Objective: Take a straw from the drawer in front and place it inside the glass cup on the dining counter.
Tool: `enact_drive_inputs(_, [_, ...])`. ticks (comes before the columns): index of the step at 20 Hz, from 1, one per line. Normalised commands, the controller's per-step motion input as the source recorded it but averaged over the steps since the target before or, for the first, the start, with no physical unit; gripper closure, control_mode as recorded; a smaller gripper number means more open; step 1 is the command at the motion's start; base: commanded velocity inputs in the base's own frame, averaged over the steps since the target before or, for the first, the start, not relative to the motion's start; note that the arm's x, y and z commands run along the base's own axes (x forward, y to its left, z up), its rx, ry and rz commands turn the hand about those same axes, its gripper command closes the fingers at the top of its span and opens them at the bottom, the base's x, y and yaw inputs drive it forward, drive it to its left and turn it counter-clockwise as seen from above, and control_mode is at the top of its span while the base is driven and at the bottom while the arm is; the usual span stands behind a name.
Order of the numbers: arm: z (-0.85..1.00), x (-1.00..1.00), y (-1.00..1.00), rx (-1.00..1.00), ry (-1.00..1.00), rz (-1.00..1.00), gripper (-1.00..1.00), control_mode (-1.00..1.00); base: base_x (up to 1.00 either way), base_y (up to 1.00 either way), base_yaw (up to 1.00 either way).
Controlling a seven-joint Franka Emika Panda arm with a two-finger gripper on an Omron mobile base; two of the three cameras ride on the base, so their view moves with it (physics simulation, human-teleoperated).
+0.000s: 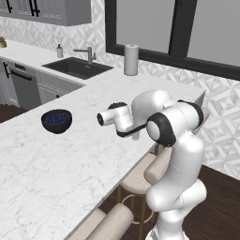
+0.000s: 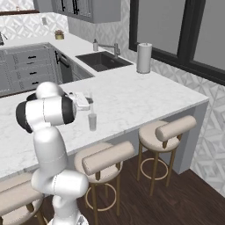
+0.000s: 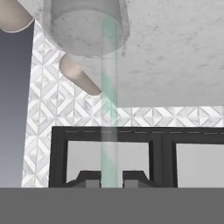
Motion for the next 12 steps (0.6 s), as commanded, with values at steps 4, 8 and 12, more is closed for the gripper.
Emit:
enact_drive_inputs(4, [-0.27,0.08,0.0,0.0,0.01,0.0,1.0,-1.0,0.0,0.0,0.0])
enact_drive_inputs(8, [-0.19,0.0,-0.09,0.0,0.02,0.0,1.0,-1.0,0.0,0.0,0.0])
enact_drive_inputs(12, [-0.19,-0.03,-0.04,0.0,0.01,0.0,1.0,-1.0,0.0,0.0,0.0])
